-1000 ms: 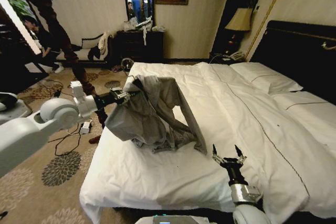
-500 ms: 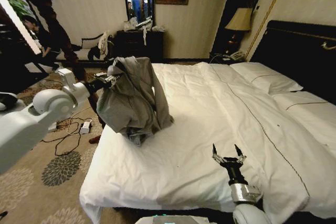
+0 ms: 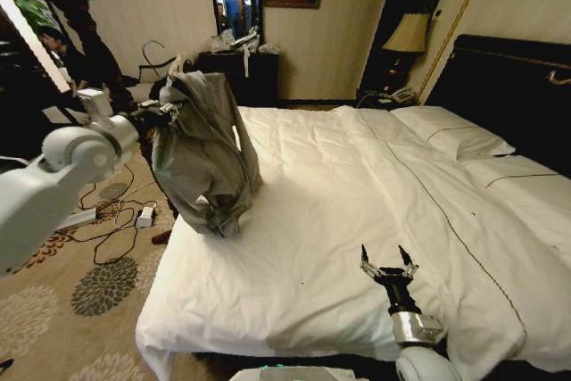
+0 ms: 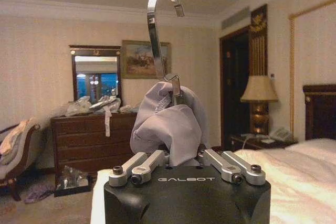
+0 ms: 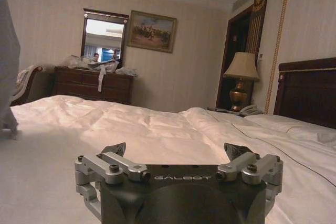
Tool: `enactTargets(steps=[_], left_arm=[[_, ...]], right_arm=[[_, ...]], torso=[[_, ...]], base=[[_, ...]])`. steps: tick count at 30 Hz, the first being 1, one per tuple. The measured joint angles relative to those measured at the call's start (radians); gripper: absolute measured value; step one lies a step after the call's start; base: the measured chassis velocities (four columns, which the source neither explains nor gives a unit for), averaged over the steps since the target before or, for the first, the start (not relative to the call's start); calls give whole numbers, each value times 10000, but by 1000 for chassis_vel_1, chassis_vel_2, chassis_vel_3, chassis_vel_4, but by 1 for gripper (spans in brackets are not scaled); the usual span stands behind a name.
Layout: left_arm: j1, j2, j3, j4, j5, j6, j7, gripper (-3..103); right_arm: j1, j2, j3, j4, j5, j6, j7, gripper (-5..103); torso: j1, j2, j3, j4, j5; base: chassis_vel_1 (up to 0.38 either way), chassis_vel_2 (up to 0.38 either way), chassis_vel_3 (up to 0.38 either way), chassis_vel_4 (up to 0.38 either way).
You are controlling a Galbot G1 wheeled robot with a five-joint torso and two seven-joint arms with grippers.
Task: Pick up the clothes from the bed and hang them on the clothes hanger.
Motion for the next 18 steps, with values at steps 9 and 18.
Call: enactTargets(steps=[9, 18], left_arm=[[-3379, -2933, 2214, 3187, 138, 399, -1084, 16], [-5443, -3775, 2991, 4672, -297, 1229, -2009, 16]], right_arm=[[-1, -1, 0, 2, 4, -5, 1, 100], [1, -1, 0, 1, 3, -5, 1, 100]], torso=[[2, -1, 2, -10, 5], [-1, -1, -1, -3, 7]], base=[[0, 0, 0, 0], [0, 0, 0, 0]])
